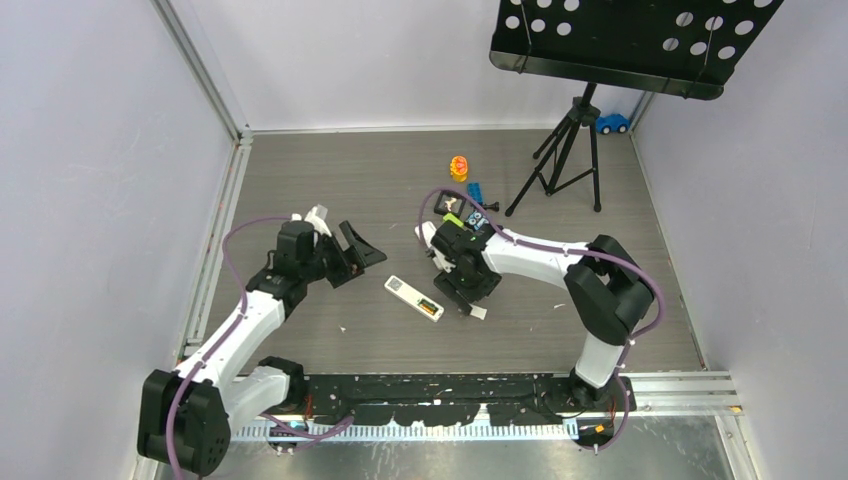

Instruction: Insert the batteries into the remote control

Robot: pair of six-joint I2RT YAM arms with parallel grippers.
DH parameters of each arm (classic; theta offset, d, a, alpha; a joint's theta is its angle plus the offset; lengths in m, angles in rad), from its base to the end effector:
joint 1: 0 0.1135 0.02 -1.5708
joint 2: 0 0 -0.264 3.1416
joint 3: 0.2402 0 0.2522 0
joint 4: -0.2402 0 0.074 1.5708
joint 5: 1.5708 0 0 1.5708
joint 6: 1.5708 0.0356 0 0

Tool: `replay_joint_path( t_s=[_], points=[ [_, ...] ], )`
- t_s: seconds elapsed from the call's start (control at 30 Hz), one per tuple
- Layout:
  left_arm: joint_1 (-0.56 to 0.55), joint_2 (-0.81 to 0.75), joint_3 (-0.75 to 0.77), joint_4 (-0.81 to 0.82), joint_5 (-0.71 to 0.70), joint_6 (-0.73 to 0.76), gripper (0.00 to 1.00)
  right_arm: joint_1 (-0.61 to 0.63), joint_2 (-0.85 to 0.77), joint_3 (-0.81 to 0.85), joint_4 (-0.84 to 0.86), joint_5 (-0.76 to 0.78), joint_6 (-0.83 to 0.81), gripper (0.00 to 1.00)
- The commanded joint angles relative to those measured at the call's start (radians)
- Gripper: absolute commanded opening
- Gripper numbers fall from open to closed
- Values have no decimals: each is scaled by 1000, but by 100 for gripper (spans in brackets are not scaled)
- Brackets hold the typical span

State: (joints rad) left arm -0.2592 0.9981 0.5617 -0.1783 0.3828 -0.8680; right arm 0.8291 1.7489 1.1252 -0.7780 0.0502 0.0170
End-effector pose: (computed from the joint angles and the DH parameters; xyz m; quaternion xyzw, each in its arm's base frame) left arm 0.2013 -0.0671 0.2245 -0.1778 0.8578 -0.3841 0.2916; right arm 0.2169 0.2341 0.1710 -0.3915 0.9160 0.0119 0.0872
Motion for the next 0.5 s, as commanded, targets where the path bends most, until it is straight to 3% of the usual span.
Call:
replay_joint_path(
  t_s=[0.0, 0.23, 0.47],
  points=[
    [5, 15, -8, 107, 98, -9, 81, -5, 26, 21, -5, -37, -12, 69],
    [5, 35, -30, 244, 199, -44, 77, -7, 46, -6, 23, -98, -23, 56],
    [3, 43, -34, 258, 215, -53, 75, -20, 66, -32, 50, -102, 13, 38]
  ],
)
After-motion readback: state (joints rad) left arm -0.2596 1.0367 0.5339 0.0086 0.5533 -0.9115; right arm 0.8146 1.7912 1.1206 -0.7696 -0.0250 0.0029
